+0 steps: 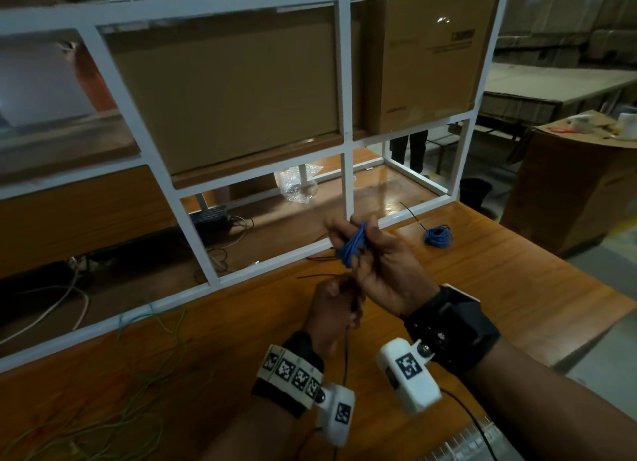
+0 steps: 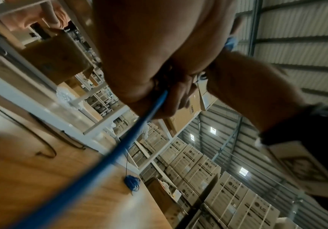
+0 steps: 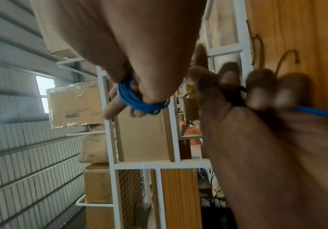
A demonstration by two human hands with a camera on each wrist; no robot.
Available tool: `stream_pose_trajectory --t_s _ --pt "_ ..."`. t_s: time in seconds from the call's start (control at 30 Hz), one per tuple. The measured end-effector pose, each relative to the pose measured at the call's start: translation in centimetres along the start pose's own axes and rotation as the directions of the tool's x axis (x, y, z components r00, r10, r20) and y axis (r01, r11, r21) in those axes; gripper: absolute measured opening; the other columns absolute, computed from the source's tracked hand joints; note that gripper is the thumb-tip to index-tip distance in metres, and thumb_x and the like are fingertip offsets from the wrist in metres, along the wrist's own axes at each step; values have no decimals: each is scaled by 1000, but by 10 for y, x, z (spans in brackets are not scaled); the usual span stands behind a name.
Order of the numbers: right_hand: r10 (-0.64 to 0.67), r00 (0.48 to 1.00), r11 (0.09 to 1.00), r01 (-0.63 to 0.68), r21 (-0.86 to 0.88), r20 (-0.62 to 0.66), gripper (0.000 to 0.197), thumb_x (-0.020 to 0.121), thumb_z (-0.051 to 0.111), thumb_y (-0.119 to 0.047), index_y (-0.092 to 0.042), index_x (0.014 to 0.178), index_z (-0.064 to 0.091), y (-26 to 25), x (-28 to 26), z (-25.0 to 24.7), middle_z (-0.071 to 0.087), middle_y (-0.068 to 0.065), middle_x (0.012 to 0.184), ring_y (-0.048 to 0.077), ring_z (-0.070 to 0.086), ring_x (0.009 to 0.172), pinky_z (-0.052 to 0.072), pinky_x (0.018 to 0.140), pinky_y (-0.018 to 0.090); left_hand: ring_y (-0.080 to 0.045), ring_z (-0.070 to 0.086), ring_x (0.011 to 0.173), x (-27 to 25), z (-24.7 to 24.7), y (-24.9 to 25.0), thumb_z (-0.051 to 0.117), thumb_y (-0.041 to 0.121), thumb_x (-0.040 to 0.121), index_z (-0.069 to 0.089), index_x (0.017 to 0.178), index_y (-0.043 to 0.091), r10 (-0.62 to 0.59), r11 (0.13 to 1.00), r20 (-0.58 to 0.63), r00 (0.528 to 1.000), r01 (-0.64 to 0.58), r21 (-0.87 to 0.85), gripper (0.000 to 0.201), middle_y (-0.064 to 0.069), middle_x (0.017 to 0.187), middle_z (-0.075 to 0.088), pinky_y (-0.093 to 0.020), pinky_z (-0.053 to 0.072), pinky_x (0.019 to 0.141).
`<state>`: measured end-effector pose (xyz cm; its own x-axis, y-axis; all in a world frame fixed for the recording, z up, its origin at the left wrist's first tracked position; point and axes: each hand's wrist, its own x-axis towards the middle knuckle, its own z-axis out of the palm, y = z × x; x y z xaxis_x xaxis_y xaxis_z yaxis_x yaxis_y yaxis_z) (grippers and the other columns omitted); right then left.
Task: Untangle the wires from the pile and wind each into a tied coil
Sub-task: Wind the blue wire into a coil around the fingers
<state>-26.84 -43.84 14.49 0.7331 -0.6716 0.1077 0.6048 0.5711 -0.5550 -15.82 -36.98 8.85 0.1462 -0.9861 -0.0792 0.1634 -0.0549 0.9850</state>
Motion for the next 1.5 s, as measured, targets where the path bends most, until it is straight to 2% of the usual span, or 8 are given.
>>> stream_pose_trajectory --t_s 0.07,0.17,0.37,0.53,0.77,1.0,1.23,1.5 --pt "-244 958 877 150 -457 -152 37 112 34 -30 -5 121 59 -8 2 -8 72 15 123 20 67 118 50 104 35 -10 35 46 -9 -2 -9 41 20 106 68 95 10 -16 994 38 999 12 106 31 1 63 49 -21 27 43" --pt "-520 853 93 17 -996 -34 33 110 41 -32 -22 101 71 -21 0 -33 65 -4 79 1 58 69 48 68 27 -5 40 46 -18 -12 -15 52 31 102 76 96 18 -14 947 25 1000 5 322 27 9 60 52 -20 31 48" --pt "118 968 -471 -141 -871 -220 22 108 47 -27 -27 93 63 -25 -21 -52 70 -10 101 3 66 92 53 77 21 1 56 58 -15 -42 1 66 40 92 74 80 26 260 690 6 966 -190 699 20 17 62 63 -28 46 55" --pt "350 900 -90 -243 -966 -259 47 110 35 -44 -13 105 69 -26 -32 -34 75 -3 84 -2 57 65 42 70 19 1 63 81 -7 -50 29 65 37 93 75 93 35 367 580 108 924 -318 750 10 19 87 71 -26 54 72" --pt "590 793 608 -312 -730 152 32 111 38 -27 -6 112 62 -21 -36 -42 72 19 102 51 49 133 34 94 54 -8 64 64 4 -48 34 74 6 81 74 79 3 386 874 20 922 -373 312 3 3 72 72 -20 49 57" --pt "348 848 936 -293 -194 400 22 106 47 -17 -1 117 56 -14 -24 -18 71 19 117 26 65 118 44 108 36 -26 64 75 10 -32 18 77 21 70 68 105 -7 211 974 -4 977 -211 -81 45 -13 86 70 -38 52 67" --pt "-128 986 990 122 -63 -107 30 112 32 -23 -3 125 49 -21 1 -16 63 24 136 30 60 131 46 113 39 -12 34 51 -8 -22 -19 58 31 98 77 101 22 43 996 12 999 -44 82 21 -3 70 50 -29 28 50" --pt "68 992 -412 -73 -908 -111 11 104 49 -13 -18 100 58 16 0 -56 66 4 99 18 65 83 58 72 34 -6 64 71 -18 -34 -32 60 23 97 76 93 30 53 864 20 998 -56 501 18 10 77 72 -33 52 65"
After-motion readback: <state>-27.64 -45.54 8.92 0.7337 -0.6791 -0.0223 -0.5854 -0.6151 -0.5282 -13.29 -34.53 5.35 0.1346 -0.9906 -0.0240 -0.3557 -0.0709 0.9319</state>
